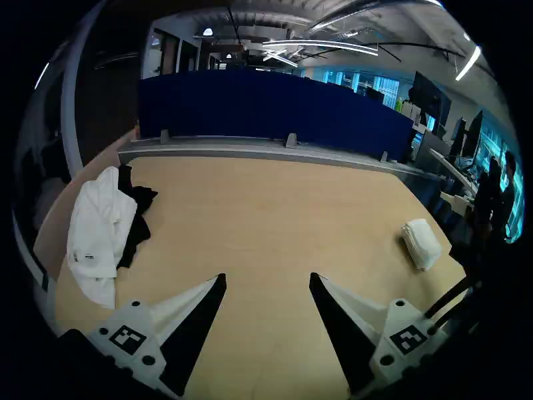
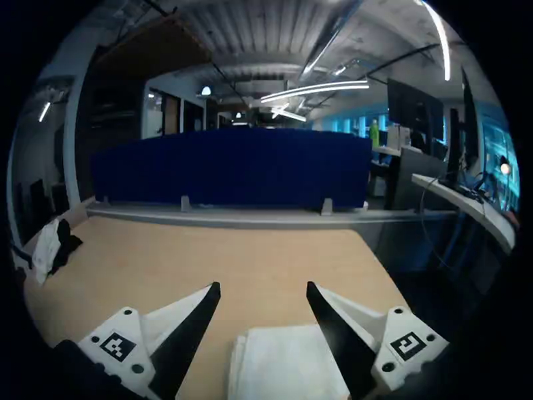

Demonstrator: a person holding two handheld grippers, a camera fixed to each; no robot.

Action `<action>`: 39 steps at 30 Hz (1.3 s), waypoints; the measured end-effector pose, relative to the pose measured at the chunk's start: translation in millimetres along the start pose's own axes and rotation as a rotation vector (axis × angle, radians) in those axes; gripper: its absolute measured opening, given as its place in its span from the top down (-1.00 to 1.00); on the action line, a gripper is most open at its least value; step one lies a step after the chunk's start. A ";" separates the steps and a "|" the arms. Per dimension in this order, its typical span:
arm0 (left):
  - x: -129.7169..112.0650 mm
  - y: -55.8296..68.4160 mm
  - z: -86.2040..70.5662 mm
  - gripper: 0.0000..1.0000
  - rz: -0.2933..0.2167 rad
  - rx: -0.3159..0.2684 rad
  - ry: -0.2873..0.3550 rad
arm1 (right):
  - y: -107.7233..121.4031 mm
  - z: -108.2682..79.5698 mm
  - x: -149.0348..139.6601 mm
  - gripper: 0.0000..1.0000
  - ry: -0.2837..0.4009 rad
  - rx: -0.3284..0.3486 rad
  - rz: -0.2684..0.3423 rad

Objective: Fold towel

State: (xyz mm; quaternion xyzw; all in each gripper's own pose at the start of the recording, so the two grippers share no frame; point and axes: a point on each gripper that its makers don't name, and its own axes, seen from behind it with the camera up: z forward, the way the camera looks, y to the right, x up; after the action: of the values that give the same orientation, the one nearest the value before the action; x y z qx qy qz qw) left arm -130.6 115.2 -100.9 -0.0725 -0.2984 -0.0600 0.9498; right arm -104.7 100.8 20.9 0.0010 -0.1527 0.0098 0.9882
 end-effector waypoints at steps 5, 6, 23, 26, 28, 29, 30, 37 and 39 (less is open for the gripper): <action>3.4 1.0 2.7 -0.85 -0.025 -0.016 0.021 | -13.6 -22.8 31.1 -1.00 0.127 -0.038 0.012; 4.0 1.2 3.5 -0.85 -0.030 -0.018 0.026 | -16.2 -26.7 35.0 -1.00 0.144 -0.043 0.014; 64.6 -19.7 3.8 -0.85 -0.025 0.036 0.271 | -95.7 -66.5 79.8 -1.00 0.201 0.001 -0.018; 83.5 -27.0 -0.2 -0.85 -0.031 0.054 0.341 | -111.6 -72.3 83.9 -1.00 0.202 0.004 -0.029; 94.7 -30.7 -3.2 -0.85 -0.034 0.061 0.387 | -120.1 -75.7 86.0 -1.00 0.203 0.002 -0.030; 99.5 -32.1 -4.7 -0.85 -0.035 0.063 0.407 | -123.5 -77.1 86.9 -1.00 0.204 0.000 -0.030; 104.1 -33.4 -6.2 -0.85 -0.035 0.065 0.428 | -126.6 -78.4 87.8 -1.00 0.204 -0.002 -0.030; 121.5 -35.8 -10.4 -0.85 -0.024 0.074 0.519 | -148.3 -83.2 92.8 -1.00 0.189 0.006 -0.015; 123.5 -36.2 -10.0 -0.85 -0.015 0.078 0.534 | -154.0 -83.0 94.9 -1.00 0.179 0.011 -0.010</action>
State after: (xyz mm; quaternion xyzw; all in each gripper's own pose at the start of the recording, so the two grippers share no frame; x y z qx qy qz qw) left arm -30.1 69.2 -34.3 -0.0154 -0.0399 -0.0728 0.9964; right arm 13.9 -50.9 -29.4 0.0061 -0.0638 0.0058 0.9979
